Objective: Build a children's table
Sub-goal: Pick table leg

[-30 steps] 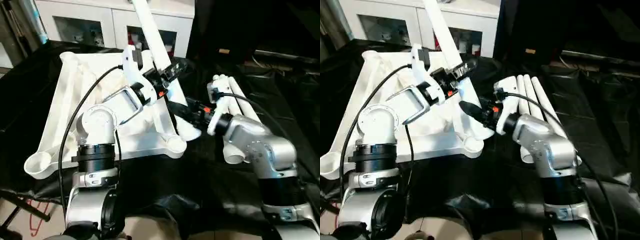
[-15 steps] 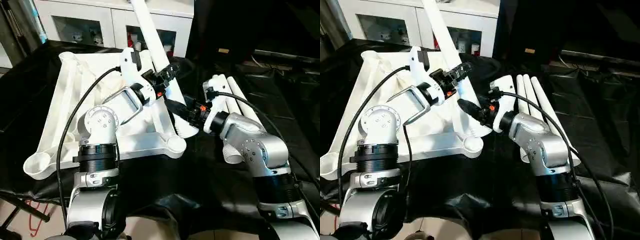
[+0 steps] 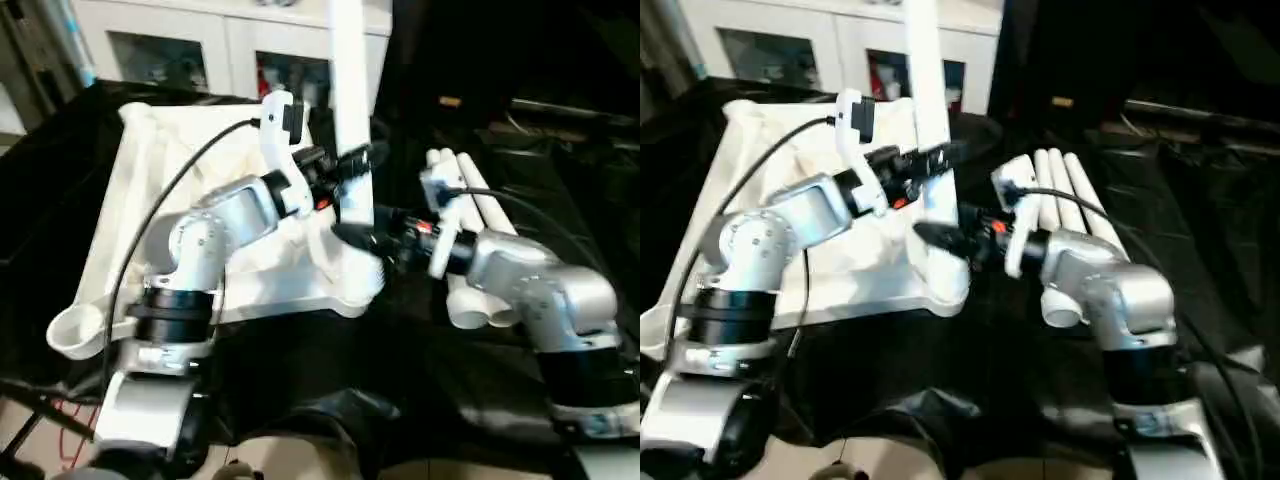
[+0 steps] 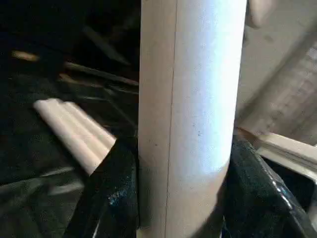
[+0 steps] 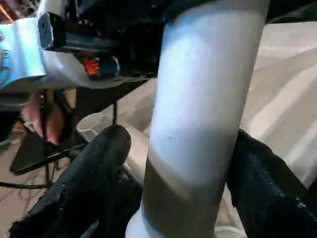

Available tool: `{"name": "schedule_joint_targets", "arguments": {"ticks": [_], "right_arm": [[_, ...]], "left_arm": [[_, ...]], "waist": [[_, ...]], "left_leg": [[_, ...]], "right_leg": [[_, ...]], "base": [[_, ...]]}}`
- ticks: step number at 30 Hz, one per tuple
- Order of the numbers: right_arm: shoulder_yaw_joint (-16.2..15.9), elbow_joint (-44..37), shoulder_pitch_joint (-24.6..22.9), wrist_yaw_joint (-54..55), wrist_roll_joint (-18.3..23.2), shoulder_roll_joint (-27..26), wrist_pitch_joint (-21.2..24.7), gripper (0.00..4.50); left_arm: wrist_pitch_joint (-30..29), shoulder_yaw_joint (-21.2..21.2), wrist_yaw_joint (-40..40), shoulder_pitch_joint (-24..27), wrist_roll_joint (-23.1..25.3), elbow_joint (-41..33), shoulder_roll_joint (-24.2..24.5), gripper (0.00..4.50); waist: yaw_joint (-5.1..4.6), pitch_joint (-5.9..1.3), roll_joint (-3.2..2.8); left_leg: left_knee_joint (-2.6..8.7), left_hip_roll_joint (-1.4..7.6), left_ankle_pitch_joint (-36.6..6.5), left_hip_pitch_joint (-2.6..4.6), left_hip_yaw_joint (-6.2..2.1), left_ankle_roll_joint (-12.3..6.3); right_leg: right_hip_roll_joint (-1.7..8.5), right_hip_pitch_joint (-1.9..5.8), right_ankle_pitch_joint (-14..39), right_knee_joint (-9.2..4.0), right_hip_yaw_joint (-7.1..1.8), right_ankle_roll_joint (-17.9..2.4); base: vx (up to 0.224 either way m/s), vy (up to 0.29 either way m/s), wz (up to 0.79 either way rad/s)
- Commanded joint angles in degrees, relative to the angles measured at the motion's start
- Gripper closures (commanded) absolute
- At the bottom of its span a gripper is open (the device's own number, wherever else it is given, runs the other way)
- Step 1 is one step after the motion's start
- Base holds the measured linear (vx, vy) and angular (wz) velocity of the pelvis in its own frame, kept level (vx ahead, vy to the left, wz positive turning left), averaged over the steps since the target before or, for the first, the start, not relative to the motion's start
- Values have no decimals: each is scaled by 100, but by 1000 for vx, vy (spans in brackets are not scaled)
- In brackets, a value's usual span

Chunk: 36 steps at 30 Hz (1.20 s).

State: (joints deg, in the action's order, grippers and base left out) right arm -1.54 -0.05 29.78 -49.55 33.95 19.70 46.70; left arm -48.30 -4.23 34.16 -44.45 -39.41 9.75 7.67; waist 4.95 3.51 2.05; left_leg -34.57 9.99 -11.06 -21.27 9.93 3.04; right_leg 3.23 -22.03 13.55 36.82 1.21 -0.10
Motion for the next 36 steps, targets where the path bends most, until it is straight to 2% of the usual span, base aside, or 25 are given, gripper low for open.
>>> {"name": "schedule_joint_targets", "arguments": {"ticks": [1, 2, 4, 7, 9, 11, 12, 18, 19, 21, 22, 24, 27, 30, 33, 34, 36], "right_arm": [[-37, -289, -49, -420, 243, 245, 230, 132], [-75, -307, -61, -503, 262, 314, 263, 132], [-108, -325, -73, -569, 279, 362, 282, 132], [-151, -382, -95, -710, 366, 439, 355, 132], [-161, -444, -111, -762, 450, 458, 428, 160], [-172, -470, -118, -779, 497, 461, 476, 167], [-175, -473, -119, -783, 505, 460, 485, 193], [-223, -524, -165, -857, 518, 513, 498, 233], [-227, -528, -180, -833, 501, 508, 482, 240], [-223, -526, -196, -760, 465, 480, 463, 245], [-224, -519, -200, -718, 446, 464, 443, 250], [-218, -489, -204, -585, 388, 399, 390, 251], [-156, -443, -212, -229, 261, 194, 213, 253], [-136, -420, -199, -8, 134, 81, 50, 255], [-104, -270, -81, 684, -232, -232, -264, 256], [-103, -201, -38, 938, -379, -346, -389, 256], [-94, -111, 10, 1191, -507, -462, -491, 256]], "left_arm": [[162, 184, 917, -73, -267, -279, 195, 262], [93, 197, 1143, -53, -419, -404, 232, 262], [68, 208, 1324, -30, -535, -520, 245, 262], [13, 246, 1653, 15, -737, -681, 260, 262], [-18, 298, 1888, 52, -830, -758, 276, 262], [-39, 311, 2017, 66, -855, -778, 277, 262], [-41, 308, 2031, 66, -852, -776, 275, 262], [-40, 371, 2255, 90, -865, -763, 360, 262], [-38, 374, 2246, 97, -861, -753, 361, 262], [-34, 369, 2232, 111, -847, -738, 357, 262], [-35, 357, 2205, 117, -838, -733, 345, 227], [0, 307, 2023, 111, -763, -663, 282, 192], [275, 255, 1667, 157, -494, -628, 172, 184], [382, 240, 1280, 178, -295, -632, 73, 151], [487, 171, 204, 140, 170, -476, -189, 149], [474, 92, -180, 106, 275, -399, -284, 149], [473, -7, -577, 60, 381, -295, -378, 149]], "waist": [[11, -397, -36], [27, -406, -56], [19, -406, -55], [21, -402, -55], [25, -401, -43], [14, -397, -48], [13, -394, -46], [21, -396, -43], [16, -398, -19], [22, -400, -15], [26, -401, -22], [27, -407, -19], [20, -406, -16], [16, -409, -12], [6, -415, -12], [-8, -407, 34], [-5, -409, 20]], "left_leg": [[346, 239, -206, 79, -74, -159], [341, 258, -158, 76, -75, -152], [337, 265, -97, 68, -75, -156], [331, 258, -141, 71, -65, -197], [332, 261, -173, 67, -64, -196], [337, 264, -184, 70, -69, -187], [338, 260, -217, 72, -67, -182], [342, 263, -218, 80, -69, -112], [340, 260, -205, 74, -66, -118], [334, 254, -167, 68, -63, -131], [334, 255, -147, 68, -65, -136], [330, 256, -117, 65, -64, -132], [334, 260, -149, 71, -66, -110], [333, 266, -143, 64, -69, -74], [326, 257, -67, 58, -70, -55], [328, 243, -78, 53, -65, -55], [330, 242, -82, 58, -64, -38]], "right_leg": [[404, 352, -832, -388, -224, -1536], [408, 353, -877, -356, -231, -1560], [410, 344, -1027, -341, -222, -1632], [407, 346, -965, -348, -223, -1670], [414, 352, -880, -351, -230, -1665], [406, 344, -826, -354, -223, -1654], [409, 343, -736, -363, -226, -1638], [402, 331, -621, -363, -226, -1568], [402, 336, -632, -365, -226, -1566], [405, 339, -668, -361, -230, -1563], [405, 338, -672, -356, -228, -1559], [410, 338, -704, -351, -227, -1567], [414, 335, -640, -365, -227, -1550], [418, 342, -658, -356, -231, -1521], [409, 344, -807, -349, -228, -1491], [398, 346, -770, -367, -229, -1467], [399, 347, -694, -372, -230, -1431]], "base": [[0, 0, 0], [0, 0, 0], [0, 0, 0], [0, 0, 0], [0, 0, 0], [0, 0, 0], [0, 0, 0], [0, 0, 0], [0, 0, 0], [0, 0, 0], [0, 0, 0], [0, 0, 0], [0, 0, 0], [0, 0, 0], [0, 0, 0], [0, 0, 0], [0, 0, 0]]}}
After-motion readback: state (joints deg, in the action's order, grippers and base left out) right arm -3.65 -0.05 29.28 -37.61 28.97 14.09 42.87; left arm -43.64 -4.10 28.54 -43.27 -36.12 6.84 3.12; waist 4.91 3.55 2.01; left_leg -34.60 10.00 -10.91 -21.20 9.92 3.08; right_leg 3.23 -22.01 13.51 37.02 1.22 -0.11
